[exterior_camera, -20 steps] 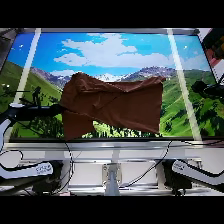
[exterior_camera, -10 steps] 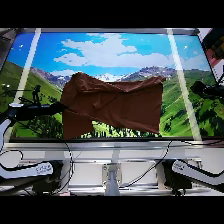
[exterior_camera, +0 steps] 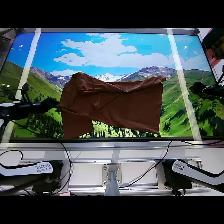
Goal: Fold the clothes and pants, and hang the long-sleeved shirts on hangers.
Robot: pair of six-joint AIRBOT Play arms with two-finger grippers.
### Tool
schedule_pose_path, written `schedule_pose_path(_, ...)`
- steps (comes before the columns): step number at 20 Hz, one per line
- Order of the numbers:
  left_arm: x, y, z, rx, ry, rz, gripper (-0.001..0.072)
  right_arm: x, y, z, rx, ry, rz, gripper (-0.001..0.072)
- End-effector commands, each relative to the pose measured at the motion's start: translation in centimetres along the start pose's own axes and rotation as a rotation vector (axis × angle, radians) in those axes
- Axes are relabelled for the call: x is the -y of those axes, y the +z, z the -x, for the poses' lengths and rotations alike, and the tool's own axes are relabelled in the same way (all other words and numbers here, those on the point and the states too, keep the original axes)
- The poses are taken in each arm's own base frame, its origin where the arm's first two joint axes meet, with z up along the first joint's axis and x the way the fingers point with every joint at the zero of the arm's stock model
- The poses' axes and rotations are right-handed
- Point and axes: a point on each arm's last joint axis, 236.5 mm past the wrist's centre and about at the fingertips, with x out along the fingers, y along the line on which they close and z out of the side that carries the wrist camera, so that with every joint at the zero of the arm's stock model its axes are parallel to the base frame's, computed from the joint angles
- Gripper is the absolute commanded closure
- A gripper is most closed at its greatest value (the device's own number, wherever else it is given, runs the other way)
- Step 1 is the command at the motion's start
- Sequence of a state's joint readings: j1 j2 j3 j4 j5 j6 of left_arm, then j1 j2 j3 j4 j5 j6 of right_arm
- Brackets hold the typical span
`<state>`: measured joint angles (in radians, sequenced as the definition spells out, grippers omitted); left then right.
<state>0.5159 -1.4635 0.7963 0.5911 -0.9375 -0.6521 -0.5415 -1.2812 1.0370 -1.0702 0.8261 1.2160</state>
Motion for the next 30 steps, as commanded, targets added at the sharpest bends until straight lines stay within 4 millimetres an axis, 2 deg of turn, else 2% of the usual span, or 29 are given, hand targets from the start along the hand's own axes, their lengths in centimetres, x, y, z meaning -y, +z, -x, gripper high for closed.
schedule_pose_path(1,0.6,0.6,-0.4,-0.067,-0.073,0.081,0.0148,0.0,0.0,0.0,-0.001,0.001,-0.007,0.033)
schedule_pose_path(3,0.5,0.3,-1.0,-0.165,-0.116,0.103,0.0149,-0.1,-0.1,0.0,-0.007,0.004,-0.007,0.0329)
schedule_pose_path(7,-0.5,-0.7,-1.6,-0.287,-0.105,0.023,0.0149,-0.2,-0.6,0.0,-0.025,0.01,-0.007,0.033)
schedule_pose_path(9,-0.5,-1.9,-1.7,-0.34,-0.094,-0.057,0.0155,-0.3,-0.6,0.0,-0.026,0.011,-0.007,0.033)
schedule_pose_path(14,2.3,-4.0,-2.0,-0.429,-0.195,-0.235,0.0159,-0.5,-1.2,0.0,-0.051,0.02,-0.007,0.033)
schedule_pose_path(17,2.8,-3.7,-2.2,-0.414,-0.211,-0.232,0.016,-0.5,-1.2,0.1,-0.052,0.02,-0.007,0.033)
schedule_pose_path(22,4.8,-1.8,-2.5,-0.323,-0.281,-0.209,0.0169,-0.6,-1.6,0.1,-0.067,0.024,-0.005,0.033)
schedule_pose_path(23,4.9,-1.6,-2.6,-0.313,-0.283,-0.204,0.0204,-0.6,-1.8,0.1,-0.079,0.025,-0.002,0.0329)
schedule_pose_path(25,4.9,-1.5,-2.6,-0.312,-0.281,-0.204,0.0441,-0.6,-2.7,0.2,-0.114,0.025,0.009,0.033)
schedule_pose_path(28,4.9,-1.6,-2.6,-0.312,-0.283,-0.203,0.0688,-0.2,-4.8,0.5,-0.203,0.012,0.045,0.033)
schedule_pose_path(30,5.0,-1.7,-2.5,-0.319,-0.287,-0.191,0.069,0.1,-6.7,1.0,-0.286,0.004,0.074,0.0349)
